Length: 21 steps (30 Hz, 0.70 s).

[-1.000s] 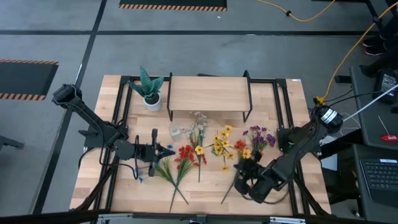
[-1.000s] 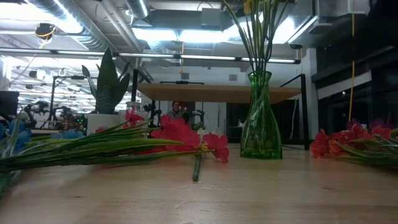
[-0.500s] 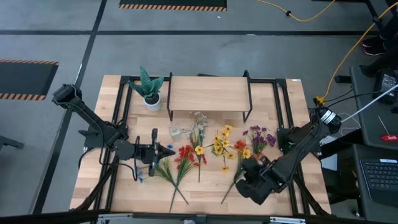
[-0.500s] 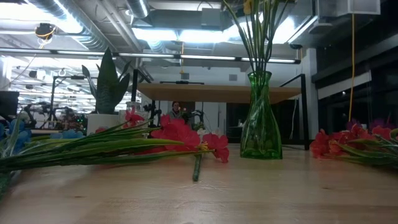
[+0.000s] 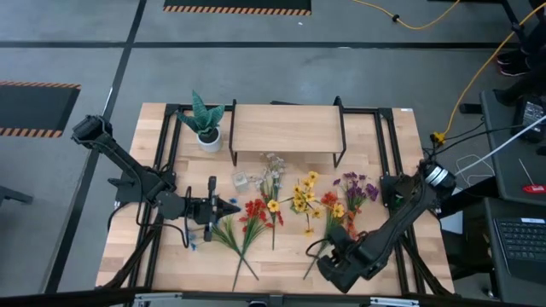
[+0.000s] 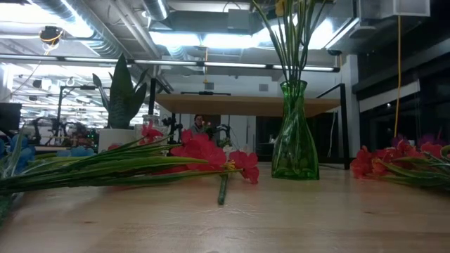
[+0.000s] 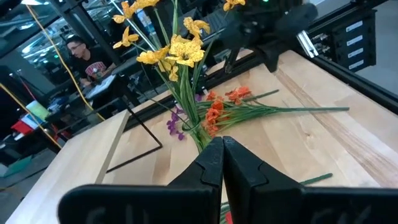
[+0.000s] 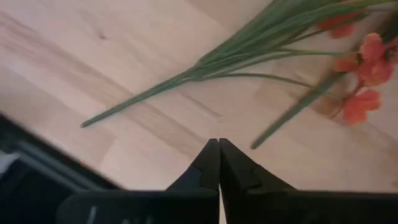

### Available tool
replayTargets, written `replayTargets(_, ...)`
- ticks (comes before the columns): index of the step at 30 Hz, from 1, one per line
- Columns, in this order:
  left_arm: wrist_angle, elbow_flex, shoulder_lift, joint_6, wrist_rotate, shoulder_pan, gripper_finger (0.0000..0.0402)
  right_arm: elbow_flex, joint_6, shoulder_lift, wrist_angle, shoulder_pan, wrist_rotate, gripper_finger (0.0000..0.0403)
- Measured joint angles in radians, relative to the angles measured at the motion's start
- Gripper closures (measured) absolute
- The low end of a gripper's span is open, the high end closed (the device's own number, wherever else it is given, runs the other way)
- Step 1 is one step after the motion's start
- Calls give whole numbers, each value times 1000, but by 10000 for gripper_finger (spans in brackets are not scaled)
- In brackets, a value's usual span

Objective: Pick and place flowers into a vace then onto a shelf
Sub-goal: Put the orange flowers into the green vase

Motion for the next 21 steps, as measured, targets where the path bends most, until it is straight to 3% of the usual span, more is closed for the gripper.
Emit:
replayTargets(3,0,0,0,0,0,0,398,40,12,32,-87,1,46,403)
replayTargets(9,-2,0,0,-21,0,0,398,46,108,58,-83,6,161,393)
replayTargets(21,-1,0,0,-31,0,0,398,45,138,64,-47,-5,159,380)
